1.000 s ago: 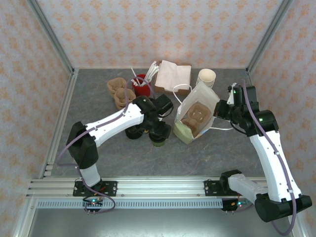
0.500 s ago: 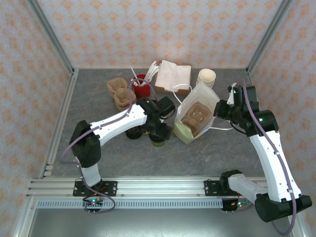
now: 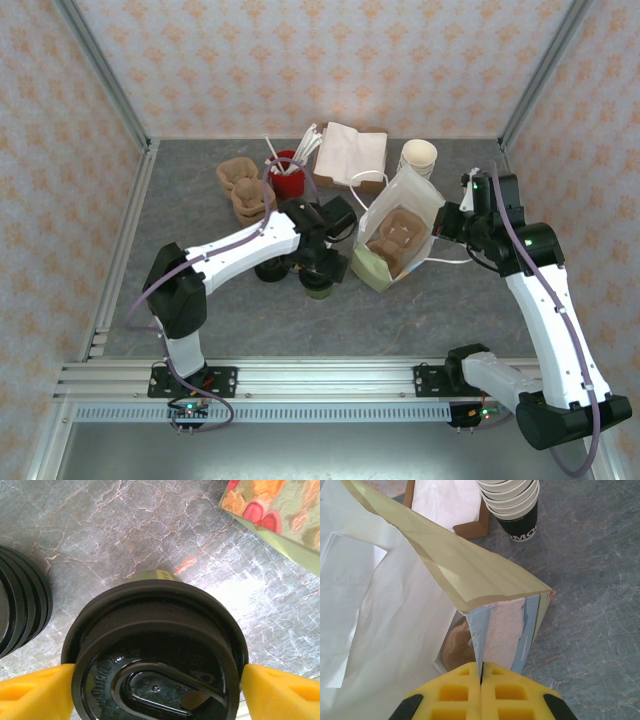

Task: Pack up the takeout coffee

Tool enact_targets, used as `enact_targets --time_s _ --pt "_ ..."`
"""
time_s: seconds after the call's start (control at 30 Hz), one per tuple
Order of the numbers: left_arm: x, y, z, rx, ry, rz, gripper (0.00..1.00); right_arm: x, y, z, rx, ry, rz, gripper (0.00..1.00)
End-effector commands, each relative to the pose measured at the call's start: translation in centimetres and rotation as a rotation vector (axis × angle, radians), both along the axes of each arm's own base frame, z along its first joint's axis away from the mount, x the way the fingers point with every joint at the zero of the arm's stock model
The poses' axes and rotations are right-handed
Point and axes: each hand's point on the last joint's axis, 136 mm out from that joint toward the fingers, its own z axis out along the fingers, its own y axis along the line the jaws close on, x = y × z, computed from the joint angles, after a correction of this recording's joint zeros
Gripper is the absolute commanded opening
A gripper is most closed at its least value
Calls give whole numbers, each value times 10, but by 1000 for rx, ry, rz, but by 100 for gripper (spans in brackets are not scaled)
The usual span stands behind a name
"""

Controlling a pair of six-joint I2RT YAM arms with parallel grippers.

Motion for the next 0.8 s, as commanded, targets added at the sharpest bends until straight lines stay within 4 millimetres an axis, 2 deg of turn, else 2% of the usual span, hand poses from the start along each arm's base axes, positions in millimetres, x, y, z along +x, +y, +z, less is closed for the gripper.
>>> enact_targets --time_s 0.0,0.2,0.4,0.47,0.57,0.77 --pt "-3 5 -11 48 -4 -14 82 1 -2 2 -7 -13 -3 0" --pt "-10 5 -18 60 6 -16 77 3 -1 1 -9 -10 5 0" --pt "-10 5 -11 51 -11 -9 66 4 1 2 1 -13 14 0" --pt "-9 6 -3 48 -21 -5 65 4 4 5 15 -22 19 0" --pt "-5 9 19 42 -60 3 65 5 10 13 48 -50 43 0" --pt "-2 28 65 54 -130 56 64 6 16 18 88 -74 56 0"
